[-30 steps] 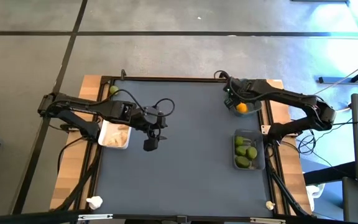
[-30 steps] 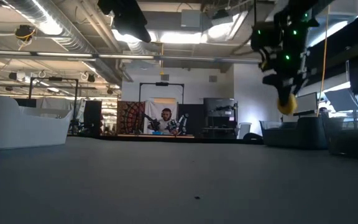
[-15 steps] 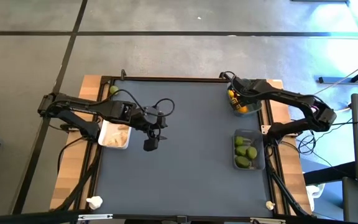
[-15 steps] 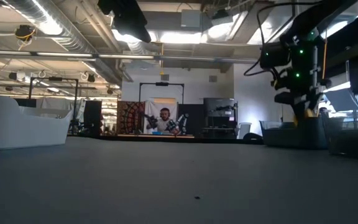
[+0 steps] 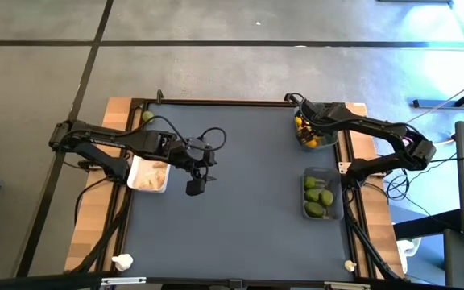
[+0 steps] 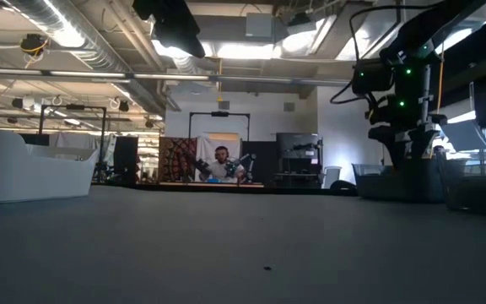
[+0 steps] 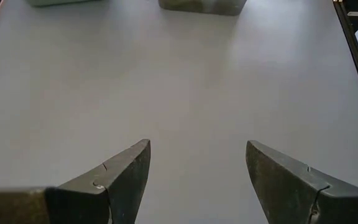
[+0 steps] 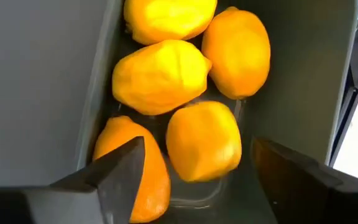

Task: Sort produce into baskets
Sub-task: Put the garlic into the white bin

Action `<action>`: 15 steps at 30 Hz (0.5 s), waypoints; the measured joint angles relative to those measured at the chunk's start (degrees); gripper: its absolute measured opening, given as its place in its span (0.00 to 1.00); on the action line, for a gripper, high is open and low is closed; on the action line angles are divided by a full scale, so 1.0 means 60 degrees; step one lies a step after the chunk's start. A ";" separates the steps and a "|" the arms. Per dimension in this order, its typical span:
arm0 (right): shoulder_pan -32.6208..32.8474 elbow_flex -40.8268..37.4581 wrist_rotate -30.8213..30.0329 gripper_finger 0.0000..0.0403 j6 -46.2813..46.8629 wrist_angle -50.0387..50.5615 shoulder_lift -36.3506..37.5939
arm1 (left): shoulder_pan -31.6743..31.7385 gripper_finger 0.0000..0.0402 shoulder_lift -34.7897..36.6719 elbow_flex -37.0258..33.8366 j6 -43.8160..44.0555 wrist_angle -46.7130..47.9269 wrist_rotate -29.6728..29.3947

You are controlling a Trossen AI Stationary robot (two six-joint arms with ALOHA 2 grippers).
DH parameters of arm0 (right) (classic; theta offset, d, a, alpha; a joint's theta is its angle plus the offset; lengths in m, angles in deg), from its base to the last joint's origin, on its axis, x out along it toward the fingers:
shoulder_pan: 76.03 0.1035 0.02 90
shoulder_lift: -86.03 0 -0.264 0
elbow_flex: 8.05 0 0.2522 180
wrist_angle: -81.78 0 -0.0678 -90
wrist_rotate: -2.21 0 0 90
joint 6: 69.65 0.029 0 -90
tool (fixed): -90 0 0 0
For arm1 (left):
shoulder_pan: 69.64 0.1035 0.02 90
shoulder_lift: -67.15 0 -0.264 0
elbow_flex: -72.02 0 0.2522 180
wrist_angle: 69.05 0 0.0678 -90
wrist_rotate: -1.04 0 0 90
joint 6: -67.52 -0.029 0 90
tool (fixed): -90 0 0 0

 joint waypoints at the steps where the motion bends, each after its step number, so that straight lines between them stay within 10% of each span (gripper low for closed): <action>1: 0.0000 0.0000 -0.0030 0.73 -0.0007 -0.0007 0.0000 | 0.0002 0.65 0.0000 0.0000 -0.0001 0.0000 0.0000; 15: 0.2129 0.1117 -0.0037 0.72 -0.0118 -0.0326 0.1053 | 0.0000 0.65 0.0000 0.0000 -0.0002 -0.0003 0.0003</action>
